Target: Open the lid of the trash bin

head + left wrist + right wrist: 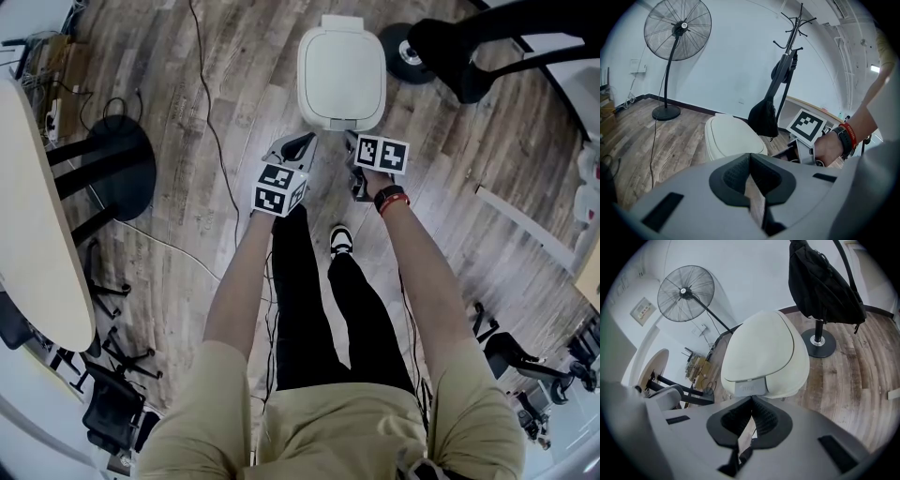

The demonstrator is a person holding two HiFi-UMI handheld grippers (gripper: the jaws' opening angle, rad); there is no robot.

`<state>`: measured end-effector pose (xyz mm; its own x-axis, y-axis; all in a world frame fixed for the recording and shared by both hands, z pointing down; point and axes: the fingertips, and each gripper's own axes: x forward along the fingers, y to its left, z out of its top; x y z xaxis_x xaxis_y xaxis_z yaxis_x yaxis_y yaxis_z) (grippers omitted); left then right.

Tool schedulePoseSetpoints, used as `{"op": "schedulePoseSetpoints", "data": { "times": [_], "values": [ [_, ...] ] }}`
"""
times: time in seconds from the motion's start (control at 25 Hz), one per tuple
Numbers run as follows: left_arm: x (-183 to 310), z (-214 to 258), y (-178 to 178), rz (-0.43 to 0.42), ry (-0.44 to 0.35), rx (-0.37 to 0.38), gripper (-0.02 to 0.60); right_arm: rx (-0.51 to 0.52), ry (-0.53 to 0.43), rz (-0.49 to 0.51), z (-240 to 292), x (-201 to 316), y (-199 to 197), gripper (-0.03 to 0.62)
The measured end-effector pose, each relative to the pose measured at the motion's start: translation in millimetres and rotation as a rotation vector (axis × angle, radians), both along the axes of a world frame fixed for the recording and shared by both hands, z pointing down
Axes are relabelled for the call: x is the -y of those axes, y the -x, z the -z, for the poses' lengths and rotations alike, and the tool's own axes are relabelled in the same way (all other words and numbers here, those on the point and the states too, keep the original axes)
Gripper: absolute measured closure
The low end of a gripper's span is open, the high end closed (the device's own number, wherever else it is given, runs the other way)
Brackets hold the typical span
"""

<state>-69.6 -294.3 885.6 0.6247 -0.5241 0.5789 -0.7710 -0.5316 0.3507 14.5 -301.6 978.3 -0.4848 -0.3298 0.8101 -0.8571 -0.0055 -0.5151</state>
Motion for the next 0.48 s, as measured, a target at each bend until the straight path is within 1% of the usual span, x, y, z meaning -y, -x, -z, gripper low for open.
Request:
{"op": "schedulePoseSetpoints", "data": {
  "times": [0.12, 0.28, 0.4, 0.48],
  "values": [
    [-1.2, -2.6, -0.9, -0.003, 0.003, 0.0, 0.557, -0.012, 0.01, 0.008, -4.4, 0.2, -0.3, 0.582],
    [-6.0, -5.2, 0.5, -0.011, 0.007, 0.006, 0.557, -0.019, 0.018, -0.022, -9.7, 0.7, -3.3, 0.582],
    [-9.4, -5.1, 6.1, -0.012, 0.012, 0.014, 0.557, -0.016, 0.007, -0.034, -7.9, -1.3, -1.8, 0.582],
    [-12.5, -4.9, 9.8, -0.01, 0.019, 0.018, 0.557, -0.012, -0.007, -0.02, -2.5, -3.5, 2.6, 0.582]
  ]
}}
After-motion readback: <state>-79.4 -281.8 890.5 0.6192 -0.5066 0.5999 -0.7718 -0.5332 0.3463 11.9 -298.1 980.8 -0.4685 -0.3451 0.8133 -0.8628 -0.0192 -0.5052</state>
